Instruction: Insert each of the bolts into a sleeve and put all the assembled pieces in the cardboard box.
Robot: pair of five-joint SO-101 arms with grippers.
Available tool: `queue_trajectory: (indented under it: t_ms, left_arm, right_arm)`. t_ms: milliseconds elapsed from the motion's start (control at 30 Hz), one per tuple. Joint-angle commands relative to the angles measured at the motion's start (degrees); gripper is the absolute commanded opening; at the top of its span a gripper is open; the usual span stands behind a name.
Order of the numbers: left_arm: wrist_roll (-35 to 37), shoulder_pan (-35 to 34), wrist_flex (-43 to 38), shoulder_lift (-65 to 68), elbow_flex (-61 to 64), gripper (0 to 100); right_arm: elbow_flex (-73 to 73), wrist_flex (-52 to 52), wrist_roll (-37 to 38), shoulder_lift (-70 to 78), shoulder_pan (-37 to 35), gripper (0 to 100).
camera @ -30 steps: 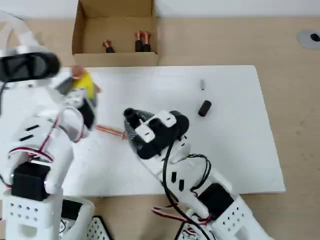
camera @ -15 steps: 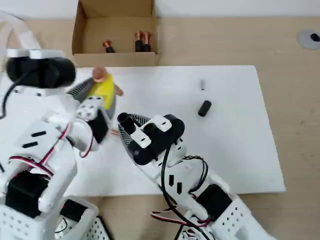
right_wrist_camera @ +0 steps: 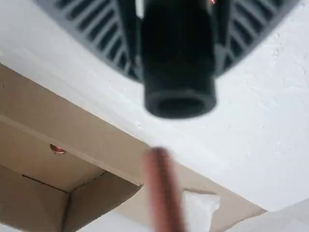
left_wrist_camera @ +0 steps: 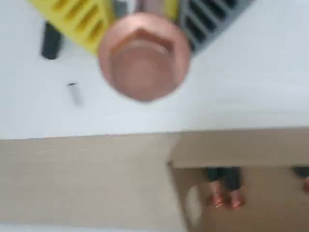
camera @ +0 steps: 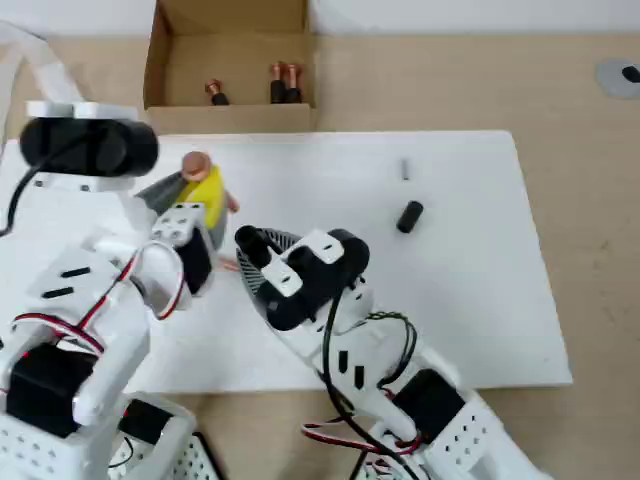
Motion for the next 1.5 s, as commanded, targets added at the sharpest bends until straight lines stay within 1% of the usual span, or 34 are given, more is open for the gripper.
queue_trajectory:
  t_ms: [0,167,233,333,433,633,800,867,1133,1267,1367,1467]
  left_arm:
    - [0.3,-0.5,1.1,-0.3,-4.7,1]
    - [0.3,3.0,1.0,-0.3,-4.6,1]
    - [0.4,3.9,0.8,-0.3,-4.6,1]
    - [0.4,4.0,0.8,-0.2,-4.6,1]
    - [0.4,4.0,0.7,-0.2,-4.6,1]
    - [0.4,4.0,0.7,-0.2,-4.7,1]
    - [0.1,4.1,1.2,0.0,-9.8,2]
    - [0.1,4.1,2.8,1.4,-12.1,2]
    - [0.0,4.2,13.6,13.4,-26.0,1]
    - [0.0,4.7,16.1,16.5,-29.6,1]
    - [-0.1,8.1,17.5,17.0,-29.9,1]
    - [-0.9,9.3,17.4,17.4,-30.1,1]
  right_arm:
    - [-0.7,-1.7,-0.5,-1.4,-0.6,1.0]
    - [-0.7,-1.8,-0.5,-1.4,-0.6,1.0]
    - [-0.2,-3.8,-0.5,-1.4,-0.5,1.0]
    - [-0.1,-6.5,-0.6,-1.4,-0.5,1.0]
    - [0.6,-8.8,-3.3,-1.4,-0.5,0.9]
    - [3.1,-9.2,-6.2,-1.4,-0.5,0.9]
    - [3.2,-9.2,-7.0,-1.4,-0.5,0.9]
    - [3.2,-9.2,-7.0,-1.4,-0.5,0.9]
    - [3.2,-9.3,-7.0,-1.4,-0.5,0.9]
    - [3.2,-9.3,-7.0,-1.4,-0.5,0.9]
    - [3.2,-9.3,-7.0,-1.4,-0.5,0.9]
    - [3.2,-9.3,-7.0,-1.4,-0.5,0.9]
